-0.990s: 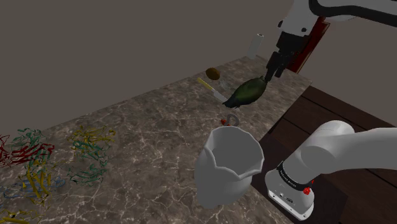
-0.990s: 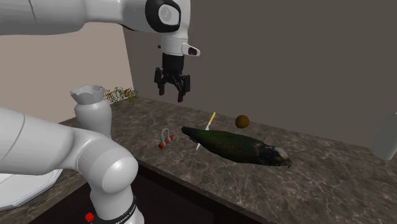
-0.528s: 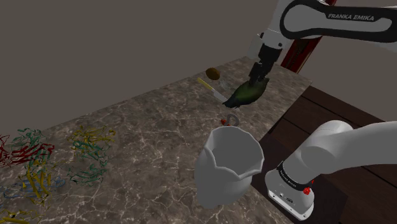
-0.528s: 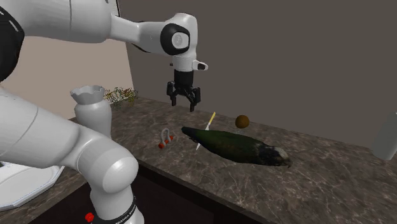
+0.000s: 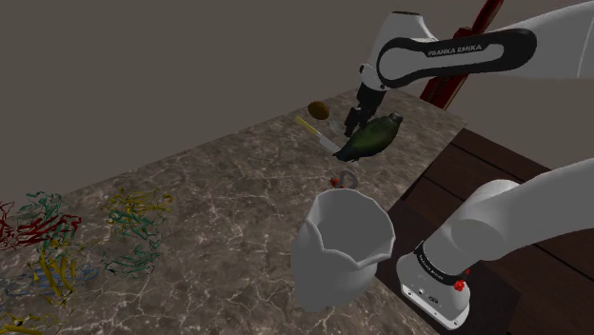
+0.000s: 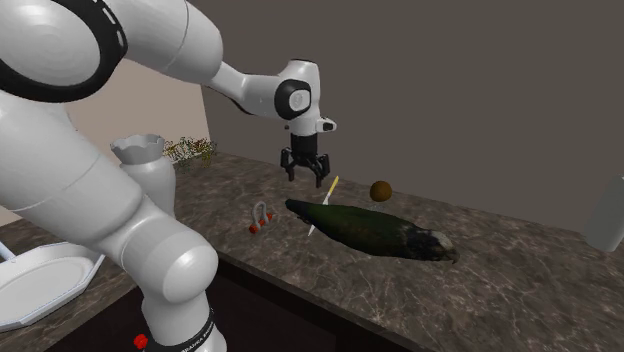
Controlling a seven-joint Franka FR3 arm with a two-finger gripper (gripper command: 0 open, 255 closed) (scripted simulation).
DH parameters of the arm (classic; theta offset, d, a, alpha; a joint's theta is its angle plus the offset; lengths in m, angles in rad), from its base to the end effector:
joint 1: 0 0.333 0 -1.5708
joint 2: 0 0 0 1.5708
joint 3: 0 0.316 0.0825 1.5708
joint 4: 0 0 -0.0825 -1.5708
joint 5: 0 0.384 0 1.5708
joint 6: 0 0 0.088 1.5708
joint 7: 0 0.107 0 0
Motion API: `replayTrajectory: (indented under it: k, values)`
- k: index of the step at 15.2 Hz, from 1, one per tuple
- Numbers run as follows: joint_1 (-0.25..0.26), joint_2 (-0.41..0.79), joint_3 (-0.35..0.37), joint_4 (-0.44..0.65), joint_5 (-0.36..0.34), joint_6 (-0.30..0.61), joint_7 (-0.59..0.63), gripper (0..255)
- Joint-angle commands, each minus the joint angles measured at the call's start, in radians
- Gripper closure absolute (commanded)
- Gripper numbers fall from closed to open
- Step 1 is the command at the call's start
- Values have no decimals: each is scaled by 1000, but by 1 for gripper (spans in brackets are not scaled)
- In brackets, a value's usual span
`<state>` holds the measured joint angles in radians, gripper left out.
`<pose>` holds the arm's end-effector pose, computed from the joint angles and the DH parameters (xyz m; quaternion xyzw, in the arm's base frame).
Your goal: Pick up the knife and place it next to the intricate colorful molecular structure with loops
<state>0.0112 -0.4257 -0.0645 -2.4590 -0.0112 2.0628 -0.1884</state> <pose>0.4157 -0.0236 0.4526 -0.9972 -0.0727 -0.0153 0.0066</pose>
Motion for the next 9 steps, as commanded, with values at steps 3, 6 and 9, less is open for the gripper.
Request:
replayTrajectory:
  k: [3, 6, 9]
  values:
    - [2, 134, 0, 19, -18, 154, -19, 0]
    - [4, 244, 2, 54, -32, 255, -28, 0]
    - [5, 356, 4, 103, -47, 345, -33, 0]
